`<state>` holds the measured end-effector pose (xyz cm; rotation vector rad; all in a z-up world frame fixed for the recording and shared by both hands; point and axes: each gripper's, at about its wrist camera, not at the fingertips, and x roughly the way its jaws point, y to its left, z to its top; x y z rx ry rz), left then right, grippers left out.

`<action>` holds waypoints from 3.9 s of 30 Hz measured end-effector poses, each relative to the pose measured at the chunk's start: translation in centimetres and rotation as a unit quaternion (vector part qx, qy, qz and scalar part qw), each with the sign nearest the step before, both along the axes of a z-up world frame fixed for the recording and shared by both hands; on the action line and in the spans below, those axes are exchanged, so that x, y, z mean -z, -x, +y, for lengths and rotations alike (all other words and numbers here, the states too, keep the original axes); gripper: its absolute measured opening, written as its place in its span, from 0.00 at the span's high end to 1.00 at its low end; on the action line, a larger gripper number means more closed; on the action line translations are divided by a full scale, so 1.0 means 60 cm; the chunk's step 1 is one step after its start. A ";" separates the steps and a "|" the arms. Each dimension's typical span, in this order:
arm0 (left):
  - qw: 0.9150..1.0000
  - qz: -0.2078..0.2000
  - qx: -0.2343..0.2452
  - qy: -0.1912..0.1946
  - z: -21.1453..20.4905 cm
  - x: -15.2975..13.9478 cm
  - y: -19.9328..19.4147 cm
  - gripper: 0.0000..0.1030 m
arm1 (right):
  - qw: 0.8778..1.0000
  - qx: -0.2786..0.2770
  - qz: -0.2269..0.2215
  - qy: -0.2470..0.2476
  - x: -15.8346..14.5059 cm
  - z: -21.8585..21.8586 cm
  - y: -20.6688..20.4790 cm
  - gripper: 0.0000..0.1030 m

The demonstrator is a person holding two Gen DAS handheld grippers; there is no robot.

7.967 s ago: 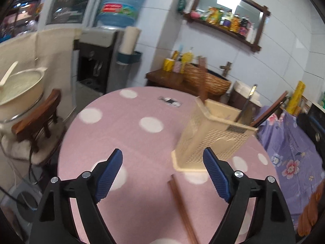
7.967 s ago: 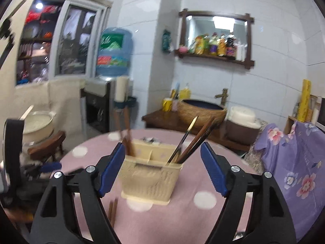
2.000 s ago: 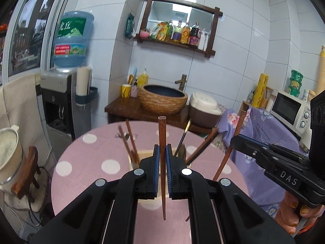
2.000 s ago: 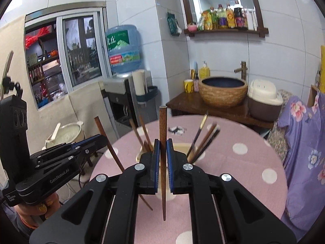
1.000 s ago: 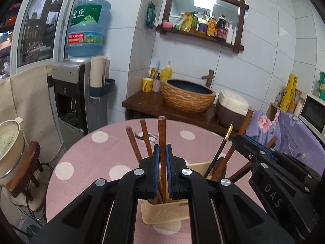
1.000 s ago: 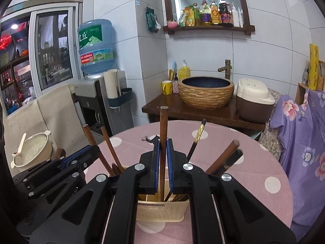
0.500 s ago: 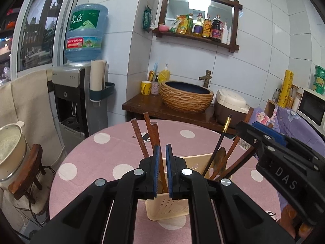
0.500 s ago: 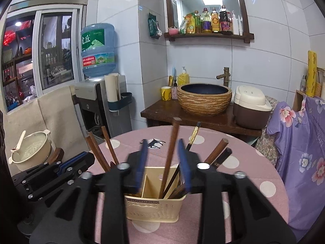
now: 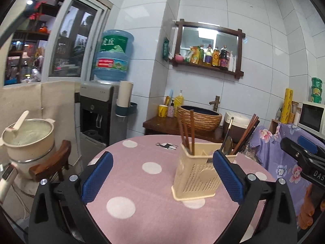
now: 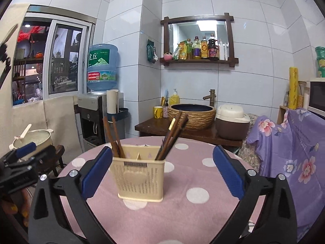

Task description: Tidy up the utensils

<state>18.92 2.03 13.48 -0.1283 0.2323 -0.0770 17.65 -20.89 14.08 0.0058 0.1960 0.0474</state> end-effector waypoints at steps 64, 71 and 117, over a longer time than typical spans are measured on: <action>1.000 -0.017 -0.023 0.002 -0.006 0.219 0.333 0.05 | 0.998 0.041 0.034 -0.033 0.273 0.049 0.359 0.06; 1.000 -0.017 -0.023 0.002 -0.007 0.220 0.333 0.05 | 0.998 0.040 0.034 -0.032 0.273 0.049 0.360 0.06; 1.000 0.001 -0.021 0.000 -0.005 0.236 0.335 0.05 | 0.998 0.040 0.035 -0.032 0.273 0.048 0.360 0.06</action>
